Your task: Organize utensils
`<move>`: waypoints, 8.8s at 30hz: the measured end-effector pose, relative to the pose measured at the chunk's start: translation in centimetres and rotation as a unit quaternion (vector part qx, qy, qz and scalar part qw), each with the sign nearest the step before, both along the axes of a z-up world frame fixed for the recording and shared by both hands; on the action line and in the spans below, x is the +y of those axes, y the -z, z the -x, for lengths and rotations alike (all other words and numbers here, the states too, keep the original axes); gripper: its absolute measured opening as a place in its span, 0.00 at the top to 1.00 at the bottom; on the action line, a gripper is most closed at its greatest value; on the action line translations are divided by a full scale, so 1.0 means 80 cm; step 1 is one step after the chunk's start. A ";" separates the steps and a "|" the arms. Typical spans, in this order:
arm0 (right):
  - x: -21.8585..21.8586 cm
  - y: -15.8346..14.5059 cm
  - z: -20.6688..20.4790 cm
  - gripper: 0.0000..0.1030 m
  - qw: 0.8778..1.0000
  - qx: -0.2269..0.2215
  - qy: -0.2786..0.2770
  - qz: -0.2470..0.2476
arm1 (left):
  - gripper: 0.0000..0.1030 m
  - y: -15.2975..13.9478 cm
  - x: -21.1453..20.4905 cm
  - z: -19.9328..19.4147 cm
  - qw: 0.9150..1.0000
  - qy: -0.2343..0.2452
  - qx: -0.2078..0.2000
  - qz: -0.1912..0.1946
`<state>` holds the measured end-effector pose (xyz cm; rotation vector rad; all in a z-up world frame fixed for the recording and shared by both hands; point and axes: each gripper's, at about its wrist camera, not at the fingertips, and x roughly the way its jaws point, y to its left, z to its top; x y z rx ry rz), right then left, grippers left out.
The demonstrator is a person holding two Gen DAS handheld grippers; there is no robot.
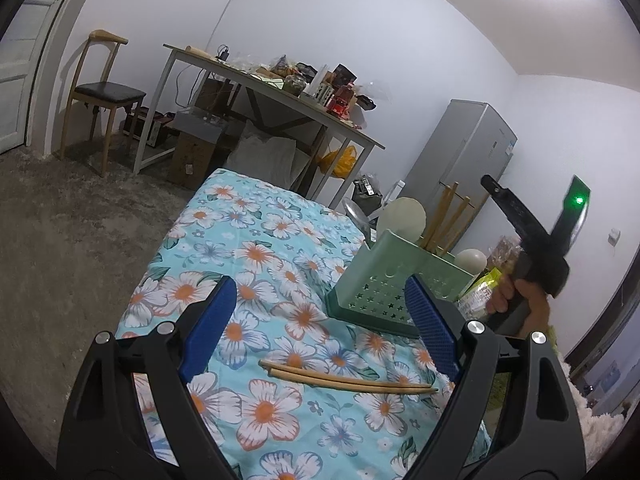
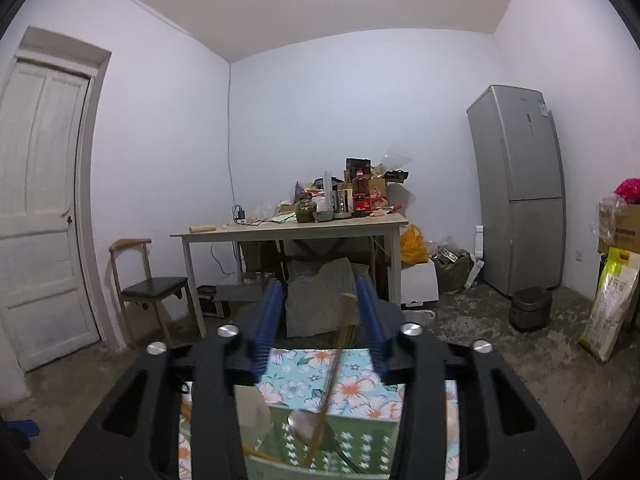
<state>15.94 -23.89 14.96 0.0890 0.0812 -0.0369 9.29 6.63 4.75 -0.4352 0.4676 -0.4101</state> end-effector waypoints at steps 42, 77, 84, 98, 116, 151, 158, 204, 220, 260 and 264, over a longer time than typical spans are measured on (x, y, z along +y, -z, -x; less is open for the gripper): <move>-0.008 0.191 0.149 0.18 0.948 0.291 -0.082 -0.100 | 0.66 0.123 -0.042 -0.065 0.981 0.014 0.189 -0.038; 0.006 0.205 0.149 0.18 0.934 0.336 -0.063 -0.105 | 0.98 0.124 -0.021 -0.013 0.978 0.033 0.198 -0.057; 0.000 0.228 0.141 0.11 0.917 0.375 -0.055 -0.126 | 0.82 0.124 -0.025 -0.011 0.980 0.044 0.188 -0.052; 0.003 0.237 0.142 0.06 0.919 0.366 -0.055 -0.134 | 0.56 0.118 -0.036 -0.009 0.982 0.054 0.175 -0.050; 0.013 0.241 0.153 0.06 0.931 0.348 -0.046 -0.100 | 0.18 0.118 -0.041 -0.008 0.984 0.047 0.167 -0.039; 0.005 0.239 0.150 0.06 0.923 0.362 -0.066 -0.112 | 0.08 0.119 -0.037 -0.013 0.982 0.056 0.181 -0.009; 0.007 0.239 0.150 0.06 0.923 0.366 -0.068 -0.101 | 0.08 0.120 -0.038 -0.008 0.984 0.063 0.167 -0.017; -0.024 0.200 0.164 0.39 0.918 0.317 -0.151 -0.183 | 0.49 0.097 -0.072 0.048 0.986 0.116 0.077 -0.093; 0.059 0.216 0.061 0.67 0.866 0.396 -0.280 -0.119 | 0.71 0.114 -0.071 0.025 0.978 0.172 0.114 -0.012; 0.035 0.242 0.106 0.65 0.832 0.395 -0.346 -0.178 | 0.69 0.144 -0.065 0.009 0.941 -0.034 0.303 0.145; 0.030 0.242 0.111 0.65 0.832 0.386 -0.352 -0.185 | 0.69 0.138 -0.076 0.013 0.942 -0.060 0.305 0.126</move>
